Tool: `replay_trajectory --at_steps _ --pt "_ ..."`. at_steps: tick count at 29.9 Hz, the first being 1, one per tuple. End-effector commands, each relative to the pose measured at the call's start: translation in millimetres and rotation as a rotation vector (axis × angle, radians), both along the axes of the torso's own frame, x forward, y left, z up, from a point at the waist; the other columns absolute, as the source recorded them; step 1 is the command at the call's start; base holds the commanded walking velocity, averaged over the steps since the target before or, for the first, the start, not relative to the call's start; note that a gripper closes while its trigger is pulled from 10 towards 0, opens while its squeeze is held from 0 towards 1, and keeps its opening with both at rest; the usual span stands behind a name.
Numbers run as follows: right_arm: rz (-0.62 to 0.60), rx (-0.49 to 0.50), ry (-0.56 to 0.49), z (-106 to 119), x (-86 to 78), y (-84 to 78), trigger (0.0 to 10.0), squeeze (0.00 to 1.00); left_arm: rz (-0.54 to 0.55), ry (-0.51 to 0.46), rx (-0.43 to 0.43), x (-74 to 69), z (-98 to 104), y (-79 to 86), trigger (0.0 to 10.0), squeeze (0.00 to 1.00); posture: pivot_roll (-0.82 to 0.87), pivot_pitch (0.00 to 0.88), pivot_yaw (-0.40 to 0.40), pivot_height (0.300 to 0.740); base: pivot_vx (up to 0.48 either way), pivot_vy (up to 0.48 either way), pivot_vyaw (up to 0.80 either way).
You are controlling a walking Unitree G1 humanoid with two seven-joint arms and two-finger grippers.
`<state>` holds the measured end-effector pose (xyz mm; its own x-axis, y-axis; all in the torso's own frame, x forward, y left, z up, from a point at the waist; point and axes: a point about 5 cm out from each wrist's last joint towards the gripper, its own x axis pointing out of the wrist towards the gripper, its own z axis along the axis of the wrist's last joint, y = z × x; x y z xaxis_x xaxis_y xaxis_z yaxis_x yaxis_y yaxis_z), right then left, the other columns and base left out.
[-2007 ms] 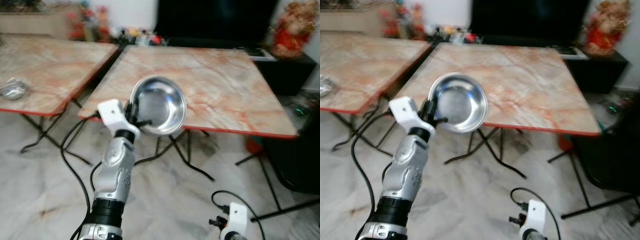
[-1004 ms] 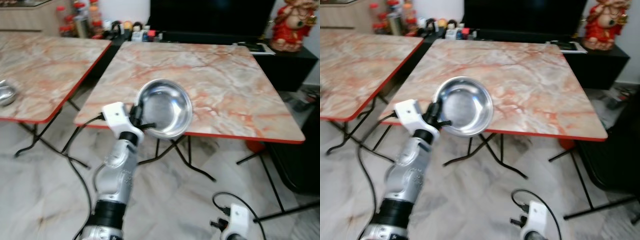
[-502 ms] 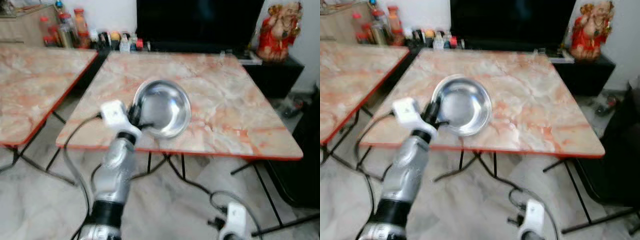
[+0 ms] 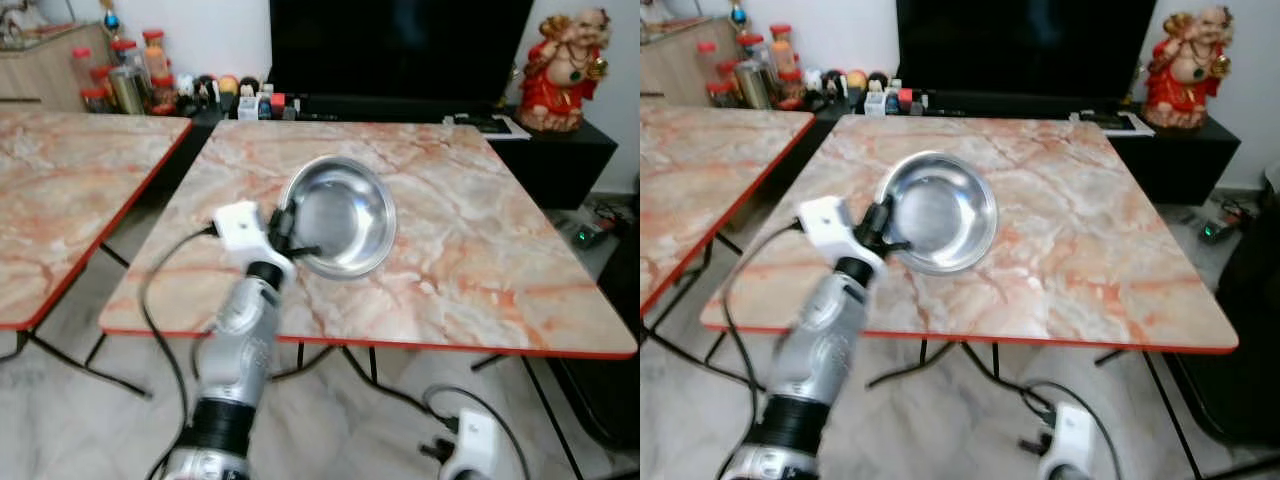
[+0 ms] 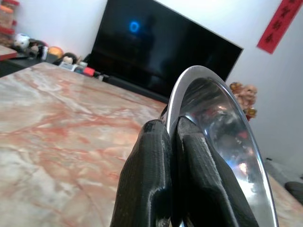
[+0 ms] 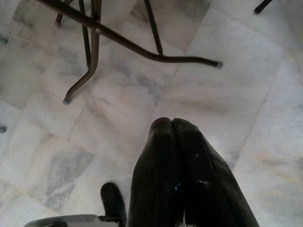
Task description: Setting the table
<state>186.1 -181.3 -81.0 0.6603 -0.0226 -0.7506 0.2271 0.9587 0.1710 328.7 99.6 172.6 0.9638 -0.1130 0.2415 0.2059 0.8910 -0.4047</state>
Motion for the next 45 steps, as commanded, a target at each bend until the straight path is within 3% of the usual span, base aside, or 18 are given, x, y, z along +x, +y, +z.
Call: replay_trajectory --at_steps 1,6,13,17,19,24,31,36,37,39,42,45 --pt "-0.017 -0.026 -0.003 2 0.5 -11.2 10.0 0.0 -0.054 -0.028 -0.007 -0.8 9 -15.8 10.0 0.0 -0.01 0.0 -0.027 0.74 0.382 0.0 0.0" --pt "-0.019 -0.028 0.0 1 -0.1 -11.3 10.0 0.0 -0.104 -0.017 0.005 -1.8 7 -23.3 10.0 0.0 -0.01 0.0 -0.025 0.74 0.36 0.0 0.0" --pt "-0.019 -0.027 0.008 0 -2.5 -10.6 10.0 0.0 -0.21 0.044 -0.082 -3.9 1 -38.6 10.0 0.0 -0.01 0.0 -0.025 0.74 0.0 0.0 0.0" --pt "-0.019 -0.025 0.011 -1 -3.8 -9.2 10.0 0.0 -0.295 0.151 -0.119 -5.3 -12 -58.9 10.0 0.0 0.0 0.0 -0.018 0.74 0.0 0.0 0.0" --pt "-0.019 -0.025 0.011 -1 -3.9 -9.1 10.0 0.0 -0.298 0.163 -0.125 -5.3 -14 -61.2 10.0 0.0 0.0 0.0 -0.018 0.74 0.0 0.0 0.0" --pt "-0.025 -0.021 0.014 -2 -5.3 -7.0 10.0 0.0 -0.38 0.269 -0.216 -2.7 -18 -86.2 10.0 0.0 -0.01 0.0 -0.002 0.74 0.0 0.0 0.0" --pt "-0.032 -0.015 0.018 -3 -7.3 -5.1 10.0 0.0 -0.379 0.397 -0.349 10.0 -23 -102.6 10.0 0.0 -0.01 0.0 0.009 0.74 0.0 0.0 0.0" --pt "-0.032 -0.014 0.018 -3 -7.3 -4.3 10.0 0.0 -0.389 0.405 -0.358 11.2 -23 -103.1 10.0 0.0 -0.01 0.0 0.014 0.74 0.0 0.0 0.0" --pt "-0.035 -0.013 0.019 -3 -8.3 -3.8 10.0 0.0 -0.429 0.384 -0.371 13.2 -13 -115.0 10.0 0.0 -0.02 0.0 0.024 0.74 0.0 0.0 0.0" --pt "-0.037 -0.013 0.018 -4 -8.9 -3.5 10.0 0.0 -0.459 0.363 -0.383 14.3 -6 -123.6 10.0 0.0 -0.02 0.0 0.026 0.74 0.0 0.0 0.0" --pt "-0.04 -0.012 0.019 -4 -9.6 -3.5 10.0 0.0 -0.473 0.324 -0.389 14.0 2 -126.9 10.0 0.0 -0.03 0.0 0.028 0.74 0.0 0.0 0.0" --pt "-0.043 -0.012 0.019 -4 -10.1 -3.7 10.0 0.0 -0.453 0.15 -0.262 12.1 17 -119.0 10.0 0.0 -0.03 0.0 0.027 0.74 0.0 0.0 0.0"
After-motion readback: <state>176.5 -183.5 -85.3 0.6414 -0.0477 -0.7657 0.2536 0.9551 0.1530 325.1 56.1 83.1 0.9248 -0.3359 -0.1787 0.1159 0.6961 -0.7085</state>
